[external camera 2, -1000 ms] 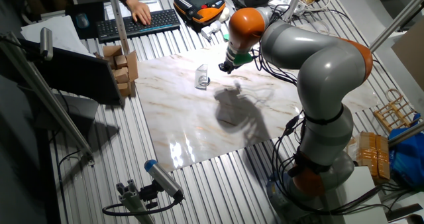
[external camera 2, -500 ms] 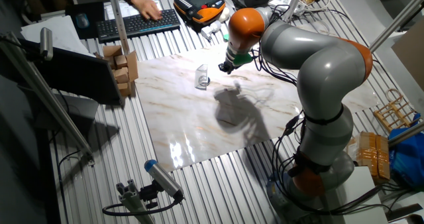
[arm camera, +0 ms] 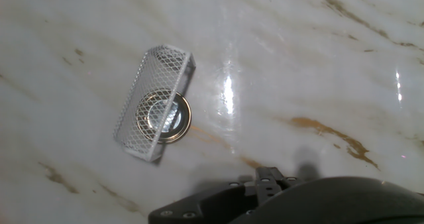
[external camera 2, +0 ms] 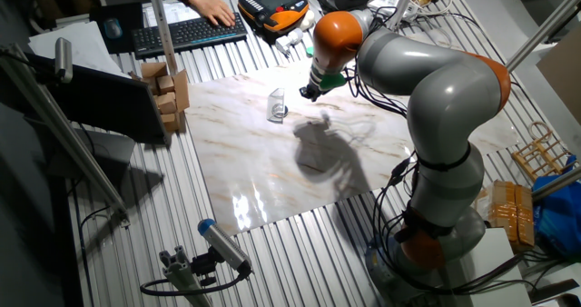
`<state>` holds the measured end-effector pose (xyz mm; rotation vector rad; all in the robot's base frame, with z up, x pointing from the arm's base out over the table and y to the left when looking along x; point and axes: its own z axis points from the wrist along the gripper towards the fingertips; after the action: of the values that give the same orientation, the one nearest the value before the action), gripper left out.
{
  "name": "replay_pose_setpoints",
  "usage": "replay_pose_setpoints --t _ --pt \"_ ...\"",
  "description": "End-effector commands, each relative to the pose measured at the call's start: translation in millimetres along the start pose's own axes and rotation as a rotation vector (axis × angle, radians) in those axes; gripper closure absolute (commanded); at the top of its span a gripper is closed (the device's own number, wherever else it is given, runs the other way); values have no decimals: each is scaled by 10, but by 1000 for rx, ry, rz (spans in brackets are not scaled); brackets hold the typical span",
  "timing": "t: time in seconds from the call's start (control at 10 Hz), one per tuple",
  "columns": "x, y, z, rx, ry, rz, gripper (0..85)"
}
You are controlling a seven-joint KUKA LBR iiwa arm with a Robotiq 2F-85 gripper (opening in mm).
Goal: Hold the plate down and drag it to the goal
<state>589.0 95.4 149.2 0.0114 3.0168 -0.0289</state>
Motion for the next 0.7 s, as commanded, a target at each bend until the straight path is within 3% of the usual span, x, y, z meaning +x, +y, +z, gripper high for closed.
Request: replay_pose_setpoints --t 0.0,0.6 --pt "3 -3 1 0 0 -2 850" --pt "7 -12 -5 -8 0 -1 850"
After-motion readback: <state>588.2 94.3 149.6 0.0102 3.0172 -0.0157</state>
